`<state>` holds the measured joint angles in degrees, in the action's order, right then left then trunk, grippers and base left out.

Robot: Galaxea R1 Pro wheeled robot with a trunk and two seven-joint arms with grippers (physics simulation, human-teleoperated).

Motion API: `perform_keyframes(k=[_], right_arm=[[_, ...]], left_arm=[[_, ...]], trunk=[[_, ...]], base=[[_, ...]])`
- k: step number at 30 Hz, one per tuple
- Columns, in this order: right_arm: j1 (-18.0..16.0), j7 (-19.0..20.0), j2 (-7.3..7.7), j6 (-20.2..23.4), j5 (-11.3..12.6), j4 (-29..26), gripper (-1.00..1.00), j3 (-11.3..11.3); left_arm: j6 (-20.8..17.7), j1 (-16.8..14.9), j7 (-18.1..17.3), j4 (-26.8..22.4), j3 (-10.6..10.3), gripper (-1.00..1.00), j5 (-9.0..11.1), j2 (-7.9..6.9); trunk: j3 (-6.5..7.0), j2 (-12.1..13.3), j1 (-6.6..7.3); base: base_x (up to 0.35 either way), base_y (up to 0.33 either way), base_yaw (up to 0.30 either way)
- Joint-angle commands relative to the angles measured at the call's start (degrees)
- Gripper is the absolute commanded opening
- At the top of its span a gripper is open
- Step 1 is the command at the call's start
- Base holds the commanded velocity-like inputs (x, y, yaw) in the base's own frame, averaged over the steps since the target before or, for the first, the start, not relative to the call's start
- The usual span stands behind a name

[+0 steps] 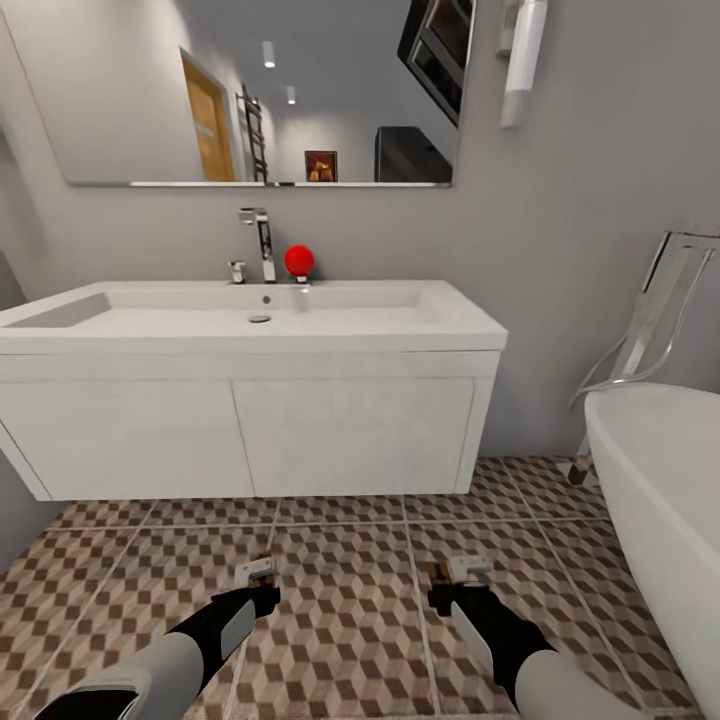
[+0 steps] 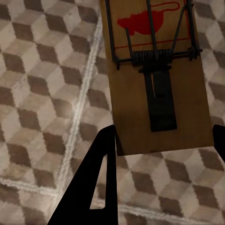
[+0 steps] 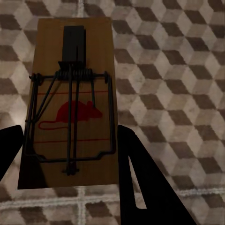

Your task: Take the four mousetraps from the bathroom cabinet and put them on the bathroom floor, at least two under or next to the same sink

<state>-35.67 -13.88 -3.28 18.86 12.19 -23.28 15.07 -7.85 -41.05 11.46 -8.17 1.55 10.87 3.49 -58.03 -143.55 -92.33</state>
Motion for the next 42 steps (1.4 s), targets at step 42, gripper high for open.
perform_keyframes(k=[42], right_arm=[[-7.4,-3.0,-2.36,1.1,-3.2,-2.7,-1.0,-3.7]], left_arm=[[-19.4,0.0,5.7,-23.4,-0.6,-1.0,-1.5,0.04]], trunk=[[-8.26,-0.5,-0.94]], base=[[0.0,0.0,0.0]])
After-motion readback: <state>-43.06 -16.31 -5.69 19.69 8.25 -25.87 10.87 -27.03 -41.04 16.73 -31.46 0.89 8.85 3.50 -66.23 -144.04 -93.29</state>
